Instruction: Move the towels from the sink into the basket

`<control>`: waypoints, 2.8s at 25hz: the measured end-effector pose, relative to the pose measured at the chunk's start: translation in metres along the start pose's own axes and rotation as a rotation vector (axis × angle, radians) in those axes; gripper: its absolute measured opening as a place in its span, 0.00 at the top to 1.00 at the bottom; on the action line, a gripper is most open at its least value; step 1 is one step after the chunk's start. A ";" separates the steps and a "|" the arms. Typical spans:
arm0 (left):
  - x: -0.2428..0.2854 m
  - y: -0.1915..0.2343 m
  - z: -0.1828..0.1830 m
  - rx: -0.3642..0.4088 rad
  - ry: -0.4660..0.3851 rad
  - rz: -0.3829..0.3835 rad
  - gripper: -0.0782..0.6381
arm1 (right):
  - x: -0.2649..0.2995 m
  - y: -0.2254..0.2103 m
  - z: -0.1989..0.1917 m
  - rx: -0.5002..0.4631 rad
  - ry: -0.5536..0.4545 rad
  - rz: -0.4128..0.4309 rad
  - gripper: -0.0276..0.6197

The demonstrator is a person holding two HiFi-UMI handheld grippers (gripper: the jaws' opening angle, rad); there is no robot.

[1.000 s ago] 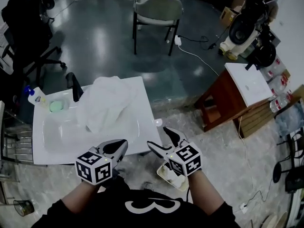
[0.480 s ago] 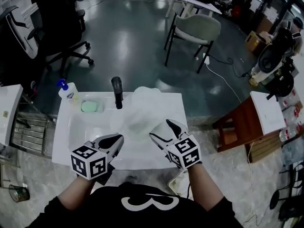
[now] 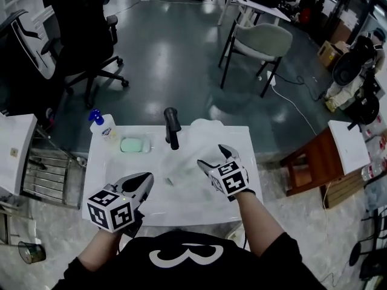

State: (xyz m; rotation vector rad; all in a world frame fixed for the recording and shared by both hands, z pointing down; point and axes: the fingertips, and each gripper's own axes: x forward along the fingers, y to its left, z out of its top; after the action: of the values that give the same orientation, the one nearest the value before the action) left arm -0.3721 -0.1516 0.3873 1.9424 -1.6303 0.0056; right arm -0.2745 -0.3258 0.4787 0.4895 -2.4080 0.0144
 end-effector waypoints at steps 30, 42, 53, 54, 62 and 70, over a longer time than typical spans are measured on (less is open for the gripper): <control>0.006 0.022 -0.005 -0.022 0.015 0.000 0.88 | 0.026 -0.017 -0.018 0.186 0.045 0.013 0.86; 0.025 -0.017 0.000 0.036 0.026 -0.096 0.88 | -0.054 -0.015 0.047 0.227 -0.197 0.009 0.87; 0.040 -0.060 0.016 0.097 0.014 -0.210 0.88 | -0.180 -0.032 0.116 0.202 -0.435 -0.107 0.87; 0.042 -0.064 0.017 0.102 0.013 -0.221 0.88 | -0.193 -0.034 0.120 0.198 -0.451 -0.120 0.87; 0.063 -0.106 0.018 0.145 0.040 -0.329 0.88 | -0.293 -0.057 0.120 0.193 -0.559 -0.264 0.87; 0.094 -0.169 0.004 0.194 0.099 -0.448 0.88 | -0.410 -0.097 0.093 0.208 -0.635 -0.494 0.87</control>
State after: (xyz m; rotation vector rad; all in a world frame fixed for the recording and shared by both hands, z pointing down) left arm -0.1989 -0.2265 0.3455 2.3775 -1.1381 0.0834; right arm -0.0093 -0.2876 0.1400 1.3430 -2.8267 -0.1248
